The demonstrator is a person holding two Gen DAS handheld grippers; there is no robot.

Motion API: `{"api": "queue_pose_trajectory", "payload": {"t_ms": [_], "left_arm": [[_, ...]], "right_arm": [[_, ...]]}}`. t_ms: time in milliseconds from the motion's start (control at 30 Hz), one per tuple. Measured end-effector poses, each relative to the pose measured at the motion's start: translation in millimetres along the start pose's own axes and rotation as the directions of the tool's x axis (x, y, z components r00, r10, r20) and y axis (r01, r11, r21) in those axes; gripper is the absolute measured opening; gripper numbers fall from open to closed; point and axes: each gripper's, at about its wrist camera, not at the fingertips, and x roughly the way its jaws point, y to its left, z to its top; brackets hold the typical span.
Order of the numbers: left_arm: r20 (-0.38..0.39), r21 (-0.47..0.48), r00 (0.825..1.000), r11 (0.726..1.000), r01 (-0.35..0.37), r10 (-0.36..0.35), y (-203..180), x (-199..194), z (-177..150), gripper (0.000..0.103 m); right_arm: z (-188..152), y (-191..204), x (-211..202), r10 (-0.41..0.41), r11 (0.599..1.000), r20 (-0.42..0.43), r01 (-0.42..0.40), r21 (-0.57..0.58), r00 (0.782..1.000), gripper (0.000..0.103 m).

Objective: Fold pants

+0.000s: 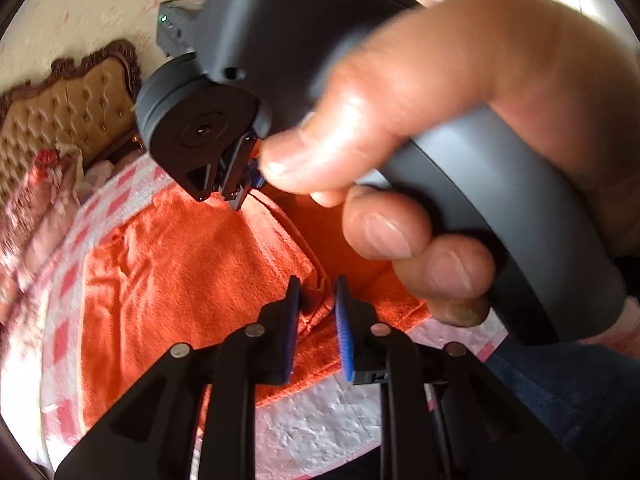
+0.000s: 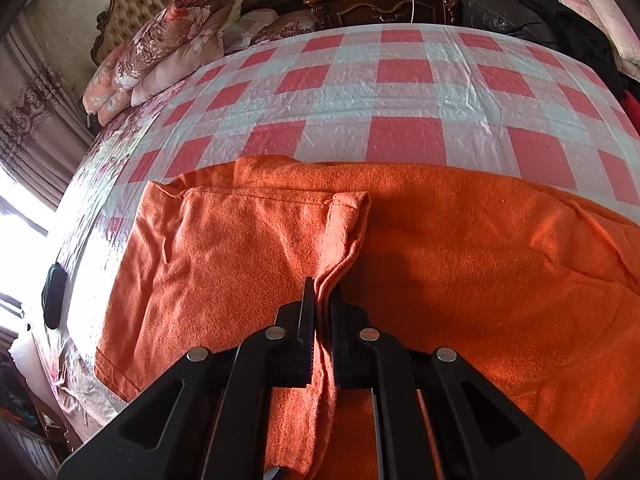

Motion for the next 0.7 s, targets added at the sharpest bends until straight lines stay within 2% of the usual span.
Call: {"api": "queue_pose_trajectory", "payload": {"t_ms": [100,167,233,267,300,333,367,433,467,533,633,700], "left_arm": [[0.001,-0.04,0.999,0.999,0.036,-0.036,7.8,-14.5,-3.4,0.059],[0.013,-0.079,0.999,0.996,0.039,-0.038,17.3,-32.1,-9.7,0.073],[0.025,-0.162,1.0,0.987,0.017,-0.013,37.9,-51.3,-16.9,0.086],[0.028,-0.209,0.999,0.978,-0.017,0.023,50.6,-57.9,-19.3,0.093],[0.028,-0.274,0.997,0.96,-0.057,0.067,69.0,-63.2,-21.3,0.098],[0.019,-0.326,0.995,0.942,-0.083,0.094,84.9,-64.6,-22.5,0.1],[-0.006,-0.386,0.991,0.914,-0.126,0.134,105.2,-62.1,-23.6,0.101],[-0.1,-0.438,0.974,0.87,-0.228,0.205,132.6,-48.7,-24.0,0.101],[-0.147,-0.434,0.968,0.867,-0.246,0.201,143.3,-38.7,-23.8,0.101],[-0.175,-0.429,0.972,0.876,-0.221,0.159,157.9,-26.4,-24.2,0.101],[-0.252,-0.462,0.959,0.854,-0.239,0.132,169.6,-7.3,-31.7,0.101],[-0.309,-0.449,0.941,0.85,-0.274,0.14,169.1,4.3,-42.0,0.102]], "right_arm": [[0.5,2.0,-0.4,-0.026,1.0,0.002,0.026,-0.012,1.0,0.011],[1.0,0.8,-4.4,-0.049,0.999,0.006,0.049,-0.006,0.999,0.02],[1.4,-1.4,-16.5,-0.082,0.997,0.023,0.082,0.005,0.996,0.021],[1.4,-1.9,-26.3,-0.104,0.995,0.044,0.104,0.007,0.994,0.03],[0.9,-1.9,-37.4,-0.14,0.99,0.069,0.139,0.011,0.988,0.044],[0.4,-2.0,-45.4,-0.172,0.985,0.09,0.171,0.019,0.981,0.088],[-0.9,-0.9,-54.7,-0.205,0.979,0.126,0.203,0.026,0.971,0.098],[-6.1,8.9,-71.2,-0.247,0.968,0.187,0.252,0.0,0.951,0.098],[-9.2,16.0,-74.5,-0.26,0.963,0.188,0.267,-0.016,0.947,0.098],[-18.5,33.3,-74.6,-0.256,0.961,0.188,0.271,-0.055,0.948,0.098],[-33.5,58.0,-56.8,-0.32,0.93,0.162,0.342,-0.134,0.934,0.098],[-41.0,64.9,-46.8,-0.335,0.922,0.149,0.356,-0.149,0.93,0.098]]}}
